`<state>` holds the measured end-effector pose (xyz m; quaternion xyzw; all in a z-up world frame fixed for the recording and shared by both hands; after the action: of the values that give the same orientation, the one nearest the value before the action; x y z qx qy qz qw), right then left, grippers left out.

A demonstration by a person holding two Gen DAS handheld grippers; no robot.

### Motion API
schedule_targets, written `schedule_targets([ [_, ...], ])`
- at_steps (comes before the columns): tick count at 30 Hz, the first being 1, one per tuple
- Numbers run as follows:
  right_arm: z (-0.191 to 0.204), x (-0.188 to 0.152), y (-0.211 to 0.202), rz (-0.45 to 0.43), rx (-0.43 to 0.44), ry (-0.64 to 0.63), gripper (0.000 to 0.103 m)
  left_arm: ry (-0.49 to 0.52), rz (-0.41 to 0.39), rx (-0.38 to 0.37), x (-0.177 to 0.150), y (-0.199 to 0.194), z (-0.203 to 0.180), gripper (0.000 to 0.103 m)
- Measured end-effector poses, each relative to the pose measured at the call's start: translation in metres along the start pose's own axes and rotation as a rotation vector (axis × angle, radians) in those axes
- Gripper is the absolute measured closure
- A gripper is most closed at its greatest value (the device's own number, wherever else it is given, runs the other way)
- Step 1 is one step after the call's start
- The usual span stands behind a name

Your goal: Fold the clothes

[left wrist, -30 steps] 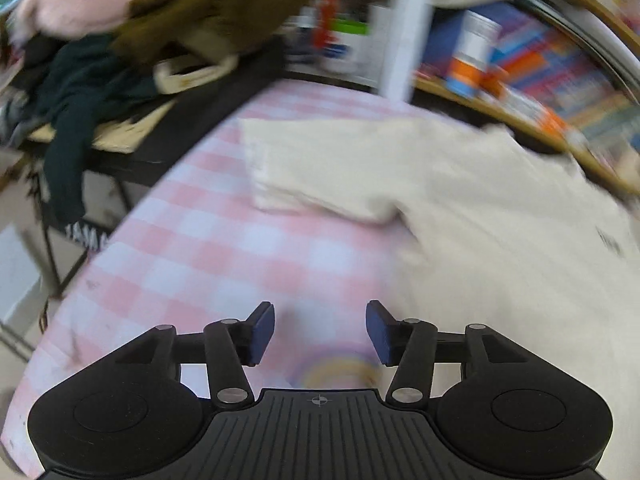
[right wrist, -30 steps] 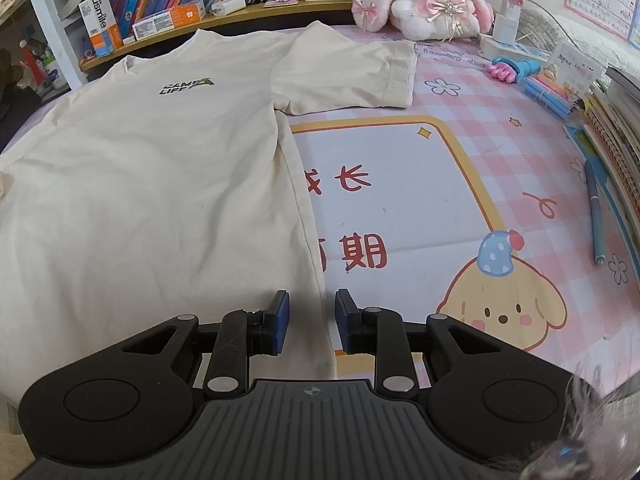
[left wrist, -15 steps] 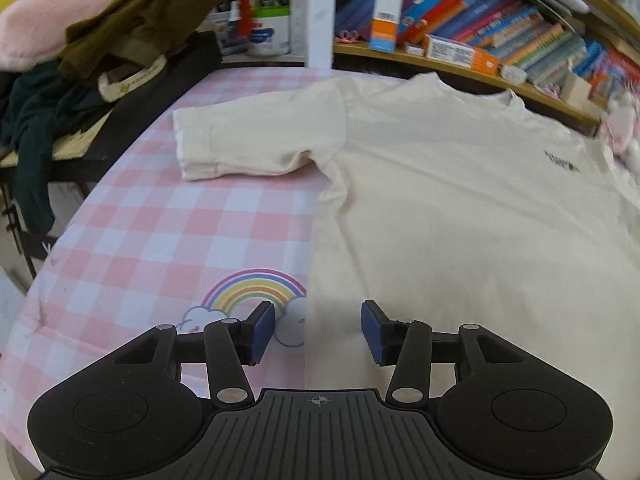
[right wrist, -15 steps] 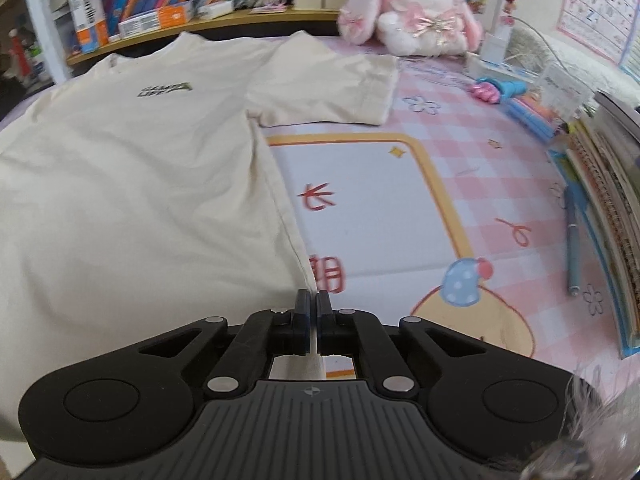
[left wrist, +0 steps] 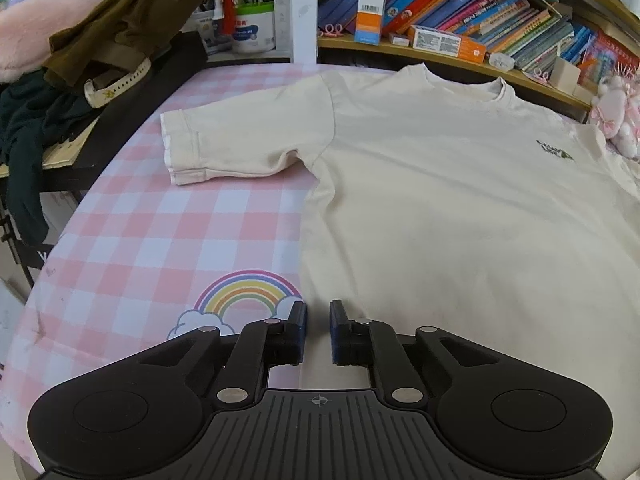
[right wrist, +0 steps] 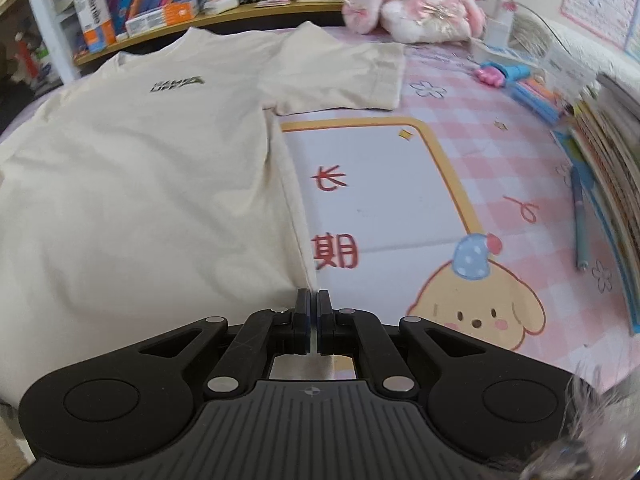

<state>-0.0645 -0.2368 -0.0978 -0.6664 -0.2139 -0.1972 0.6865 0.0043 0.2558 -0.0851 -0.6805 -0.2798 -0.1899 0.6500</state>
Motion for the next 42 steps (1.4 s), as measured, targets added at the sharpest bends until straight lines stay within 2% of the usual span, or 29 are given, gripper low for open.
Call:
schedule_targets([
  [3,-0.001,0.000,0.000,0.005,0.010,0.005,0.100,-0.048,-0.040,-0.021,0.017,0.002,0.003,0.071],
  [4,0.000,0.001,0.000,0.004,0.012,0.009,0.099,-0.071,-0.045,-0.023,0.023,0.008,0.004,0.061],
  [5,0.001,0.001,0.000,0.003,0.013,0.014,0.098,-0.095,-0.050,-0.025,0.029,0.014,0.005,0.057],
  [7,0.002,0.001,0.001,0.001,0.016,0.022,0.093,-0.142,-0.060,-0.030,0.041,0.026,0.007,0.057],
  [9,0.004,0.002,0.001,0.000,0.013,0.016,0.092,-0.189,-0.069,-0.035,0.054,0.038,0.009,0.059],
  [11,0.005,0.001,0.001,0.001,0.007,0.007,0.092,-0.236,-0.079,-0.040,0.066,0.050,0.011,0.067],
  [12,0.005,0.001,0.001,0.000,0.006,0.009,0.092,-0.253,-0.074,-0.054,0.070,0.056,0.010,0.075],
  [13,0.005,0.000,0.000,0.001,0.006,0.012,0.092,-0.258,-0.055,-0.079,0.072,0.063,0.008,0.096],
  [14,0.005,0.000,0.000,0.001,0.006,0.015,0.092,-0.264,-0.040,-0.087,0.073,0.068,0.008,0.101],
  [19,0.009,-0.004,-0.001,-0.003,0.018,-0.003,0.099,-0.277,-0.049,-0.015,0.086,0.082,0.021,0.101],
  [23,0.014,-0.002,0.000,-0.002,0.040,-0.021,0.099,-0.219,-0.046,0.023,0.094,0.089,0.019,0.101],
  [26,0.013,0.001,0.002,-0.012,0.038,-0.033,0.100,-0.202,-0.042,0.023,0.093,0.088,0.016,0.101],
  [33,-0.006,0.001,0.002,-0.018,-0.001,0.027,0.100,-0.162,-0.033,0.025,0.091,0.085,0.010,0.100],
  [36,-0.003,0.000,0.001,-0.013,-0.002,0.021,0.100,-0.145,-0.028,0.025,0.090,0.084,0.008,0.099],
  [38,0.000,-0.001,0.001,-0.009,0.001,0.014,0.100,-0.135,-0.025,0.028,0.089,0.083,0.007,0.095],
  [42,0.001,-0.005,-0.002,-0.012,0.002,0.033,0.100,-0.130,-0.038,0.034,0.083,0.072,0.007,0.094],
])
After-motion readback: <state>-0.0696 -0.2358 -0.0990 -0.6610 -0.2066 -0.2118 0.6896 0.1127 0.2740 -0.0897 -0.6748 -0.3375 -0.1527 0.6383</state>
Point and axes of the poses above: each gripper's, at about its wrist camera, not at the fingertips, and y roughly the way its jaws point, z to its left, x to its top, the point moved 6 cm from there along y, roughly the way its jaws point, and after that the axes turned 4 degrees about -y, right-handed, at the moved point
